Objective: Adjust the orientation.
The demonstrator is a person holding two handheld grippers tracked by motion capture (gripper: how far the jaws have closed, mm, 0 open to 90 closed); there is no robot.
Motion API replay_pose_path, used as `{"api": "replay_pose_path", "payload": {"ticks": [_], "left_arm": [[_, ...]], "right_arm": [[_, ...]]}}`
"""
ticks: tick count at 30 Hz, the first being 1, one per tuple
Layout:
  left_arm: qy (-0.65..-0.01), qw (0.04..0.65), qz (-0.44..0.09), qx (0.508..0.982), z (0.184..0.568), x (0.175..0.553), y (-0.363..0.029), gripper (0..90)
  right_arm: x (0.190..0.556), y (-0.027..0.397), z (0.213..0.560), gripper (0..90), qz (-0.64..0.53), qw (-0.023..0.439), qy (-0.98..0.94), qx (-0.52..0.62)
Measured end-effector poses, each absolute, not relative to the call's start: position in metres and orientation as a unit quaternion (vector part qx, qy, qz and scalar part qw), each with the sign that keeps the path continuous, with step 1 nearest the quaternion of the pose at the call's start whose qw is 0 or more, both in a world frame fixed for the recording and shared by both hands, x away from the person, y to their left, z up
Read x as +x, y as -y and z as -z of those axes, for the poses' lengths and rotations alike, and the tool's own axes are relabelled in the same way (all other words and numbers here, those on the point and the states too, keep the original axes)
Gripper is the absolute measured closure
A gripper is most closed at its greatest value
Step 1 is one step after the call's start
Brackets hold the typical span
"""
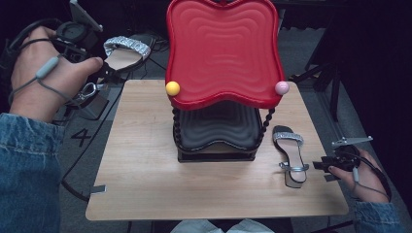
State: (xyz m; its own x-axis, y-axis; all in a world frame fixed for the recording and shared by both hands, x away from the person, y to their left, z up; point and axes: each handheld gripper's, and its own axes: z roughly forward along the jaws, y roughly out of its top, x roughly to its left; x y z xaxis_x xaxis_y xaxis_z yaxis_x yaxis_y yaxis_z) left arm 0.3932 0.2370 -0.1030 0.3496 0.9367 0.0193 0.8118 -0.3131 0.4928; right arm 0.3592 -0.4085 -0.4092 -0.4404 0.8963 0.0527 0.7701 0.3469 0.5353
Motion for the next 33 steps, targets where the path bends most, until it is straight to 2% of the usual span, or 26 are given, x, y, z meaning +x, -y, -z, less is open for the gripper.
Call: {"api": "replay_pose_path", "payload": {"ticks": [21,33], "left_arm": [[-0.524,0.205,-0.166,0.810,0.063,0.396,-0.188,42.4],[-0.516,0.196,-0.170,0.817,0.055,0.399,-0.150,42.4]], "right_arm": [[0.361,0.421,0.407,53.6,-0.263,0.122,-0.807,0.514],[0.364,0.424,0.405,53.8,-0.275,0.119,-0.806,0.511]]}}
